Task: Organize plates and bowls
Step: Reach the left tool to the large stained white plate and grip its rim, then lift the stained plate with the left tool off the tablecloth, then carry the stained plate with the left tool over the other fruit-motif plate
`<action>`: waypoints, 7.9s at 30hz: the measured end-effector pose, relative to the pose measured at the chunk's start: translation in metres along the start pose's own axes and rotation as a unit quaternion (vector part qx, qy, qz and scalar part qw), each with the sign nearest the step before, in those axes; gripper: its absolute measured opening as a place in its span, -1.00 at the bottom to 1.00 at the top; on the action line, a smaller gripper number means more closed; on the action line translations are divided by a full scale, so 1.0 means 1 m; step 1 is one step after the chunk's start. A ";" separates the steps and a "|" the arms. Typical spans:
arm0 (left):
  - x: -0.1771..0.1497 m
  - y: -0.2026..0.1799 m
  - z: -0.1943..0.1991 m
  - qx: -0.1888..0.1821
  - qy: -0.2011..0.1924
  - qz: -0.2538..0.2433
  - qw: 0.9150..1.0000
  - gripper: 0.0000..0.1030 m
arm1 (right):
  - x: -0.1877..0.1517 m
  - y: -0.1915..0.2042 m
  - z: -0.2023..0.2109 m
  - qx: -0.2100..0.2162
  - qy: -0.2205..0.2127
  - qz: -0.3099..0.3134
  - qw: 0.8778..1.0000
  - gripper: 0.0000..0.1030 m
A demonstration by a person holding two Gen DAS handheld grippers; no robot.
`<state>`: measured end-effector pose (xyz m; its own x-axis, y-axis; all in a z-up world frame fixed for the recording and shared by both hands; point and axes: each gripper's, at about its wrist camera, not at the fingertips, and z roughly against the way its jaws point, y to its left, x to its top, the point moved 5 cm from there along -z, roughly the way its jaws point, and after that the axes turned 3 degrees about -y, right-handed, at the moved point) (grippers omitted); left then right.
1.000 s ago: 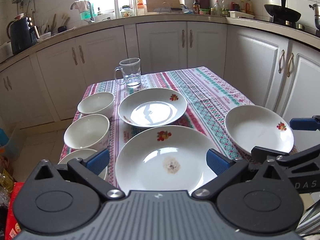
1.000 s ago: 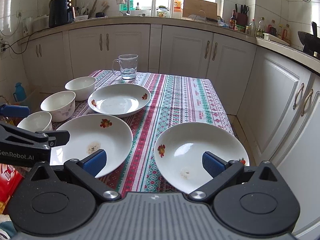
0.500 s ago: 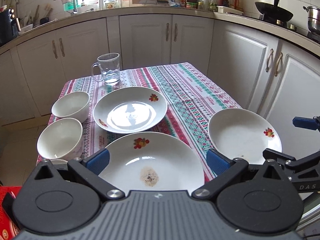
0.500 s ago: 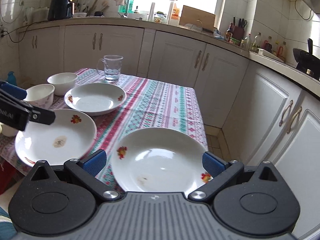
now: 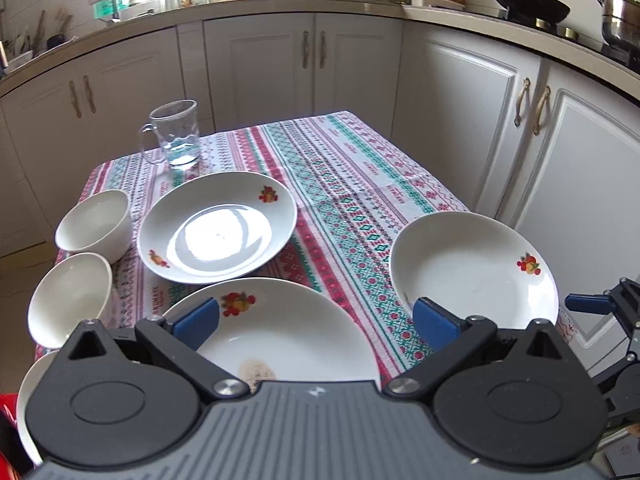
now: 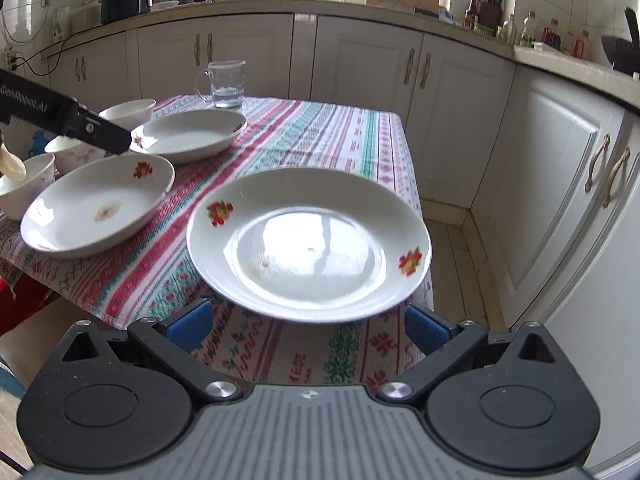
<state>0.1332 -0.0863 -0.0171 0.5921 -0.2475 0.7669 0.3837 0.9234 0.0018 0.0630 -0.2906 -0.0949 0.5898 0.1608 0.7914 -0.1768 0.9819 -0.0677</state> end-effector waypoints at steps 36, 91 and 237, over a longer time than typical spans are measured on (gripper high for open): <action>0.045 -0.078 -0.119 -0.151 0.110 -0.095 0.978 0.94 | -0.018 -0.031 -0.031 0.101 -0.070 0.042 0.992 1.00; 0.088 -0.052 -0.180 -0.205 0.148 -0.107 0.961 0.43 | 0.047 -0.035 -0.076 0.139 -0.010 0.110 0.984 1.00; -0.020 0.101 -0.087 -0.092 0.250 -0.056 0.962 0.56 | 0.032 0.146 -0.067 0.295 -0.024 0.189 0.936 1.00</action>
<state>0.2220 -0.0133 -0.0888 0.7893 -0.4944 0.3642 0.5559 0.8272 -0.0821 0.1086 -0.1350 -0.1197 0.3631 0.4675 0.8060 -0.7791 0.6268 -0.0126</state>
